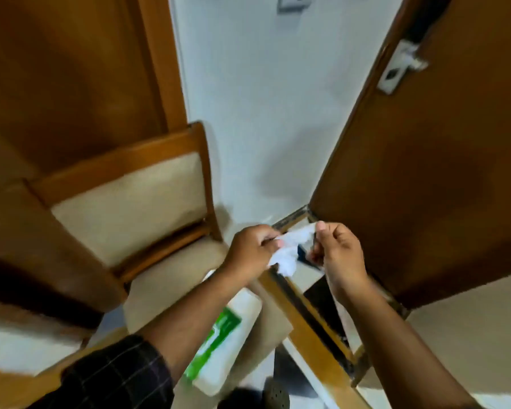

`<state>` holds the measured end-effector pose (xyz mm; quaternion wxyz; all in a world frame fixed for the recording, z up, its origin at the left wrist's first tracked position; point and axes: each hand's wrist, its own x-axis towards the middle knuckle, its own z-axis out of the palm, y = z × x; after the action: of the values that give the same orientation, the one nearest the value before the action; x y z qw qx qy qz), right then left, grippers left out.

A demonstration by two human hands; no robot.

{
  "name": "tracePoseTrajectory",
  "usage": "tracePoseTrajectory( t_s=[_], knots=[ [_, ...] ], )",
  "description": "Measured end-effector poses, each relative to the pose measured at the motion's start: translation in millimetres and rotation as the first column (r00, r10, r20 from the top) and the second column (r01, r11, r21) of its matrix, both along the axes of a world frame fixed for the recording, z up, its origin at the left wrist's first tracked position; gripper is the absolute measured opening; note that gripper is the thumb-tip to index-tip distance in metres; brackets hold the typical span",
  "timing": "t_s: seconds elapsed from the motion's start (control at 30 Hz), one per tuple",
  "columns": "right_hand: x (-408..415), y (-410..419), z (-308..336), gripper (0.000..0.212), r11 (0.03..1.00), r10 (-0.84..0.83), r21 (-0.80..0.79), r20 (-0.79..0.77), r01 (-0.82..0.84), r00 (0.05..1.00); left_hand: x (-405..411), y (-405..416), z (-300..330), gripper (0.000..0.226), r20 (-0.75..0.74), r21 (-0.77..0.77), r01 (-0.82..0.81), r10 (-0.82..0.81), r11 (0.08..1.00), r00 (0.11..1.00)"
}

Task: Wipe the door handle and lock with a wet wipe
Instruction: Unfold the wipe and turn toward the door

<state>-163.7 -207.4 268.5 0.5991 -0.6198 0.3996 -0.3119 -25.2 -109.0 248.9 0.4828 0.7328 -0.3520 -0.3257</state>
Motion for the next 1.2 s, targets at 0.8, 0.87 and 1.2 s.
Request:
tracePoseTrajectory(
  t_s=[0.8, 0.87, 1.2],
  knots=[
    [-113, -133, 131, 0.023, 0.9, -0.434, 0.249, 0.461, 0.357, 0.774, -86, -198, 132, 0.052, -0.176, -0.146, 0.063, -0.089, 0.987, 0.98],
    [-120, -169, 138, 0.023, 0.918, -0.398, 0.193, 0.456, 0.348, 0.796, -101, -231, 140, 0.062, -0.237, -0.142, 0.185, -0.215, 0.972, 0.947],
    [-143, -312, 162, 0.025, 0.846, -0.469, -0.118, 0.299, 0.52, 0.831, -140, -360, 169, 0.01, -0.279, -0.209, 0.303, -0.354, 0.93, 0.892]
  ],
)
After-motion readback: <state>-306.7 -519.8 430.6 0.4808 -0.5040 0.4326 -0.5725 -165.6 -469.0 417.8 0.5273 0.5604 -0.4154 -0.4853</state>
